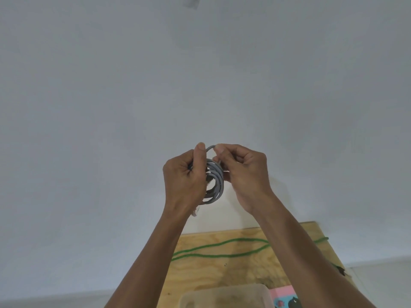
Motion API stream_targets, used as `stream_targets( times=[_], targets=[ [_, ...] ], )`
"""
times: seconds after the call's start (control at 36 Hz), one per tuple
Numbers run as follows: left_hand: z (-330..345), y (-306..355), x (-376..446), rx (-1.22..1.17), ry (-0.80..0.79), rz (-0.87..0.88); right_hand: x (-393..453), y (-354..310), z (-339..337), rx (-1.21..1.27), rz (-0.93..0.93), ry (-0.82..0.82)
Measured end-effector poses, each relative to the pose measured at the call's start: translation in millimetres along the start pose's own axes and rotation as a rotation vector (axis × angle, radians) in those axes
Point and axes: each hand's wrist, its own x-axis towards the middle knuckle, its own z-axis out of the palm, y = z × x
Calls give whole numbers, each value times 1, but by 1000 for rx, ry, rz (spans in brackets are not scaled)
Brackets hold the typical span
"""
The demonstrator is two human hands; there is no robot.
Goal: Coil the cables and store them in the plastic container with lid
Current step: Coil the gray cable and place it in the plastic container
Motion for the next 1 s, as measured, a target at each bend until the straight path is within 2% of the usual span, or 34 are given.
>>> stream_targets(
  times=[0.25, 0.42, 0.53, 0.58, 0.67, 0.86, 1.0],
  targets=[
    [-5, -1, -2, -75, 16, -68, -6, 2, -4, 55, 233, -260],
    [-4, -7, 0, -6, 81, -90, -14, 8, -6, 75, 255, -351],
    [-3, -16, 2, 23, 176, -103, -19, 9, -9, 115, 240, -489],
    [-2, -15, 1, 9, 185, -132, -24, 8, -11, 18, 153, -533],
    [-1, -10, 0, -35, 183, -159, -31, 10, -9, -205, -49, -508],
    [-5, -9, 5, -88, 188, -207, -40, 13, -6, -378, -241, -425],
    [-9, -7, 7, -49, 220, -222, -41, 20, -7, -631, -495, -413]
  ],
)
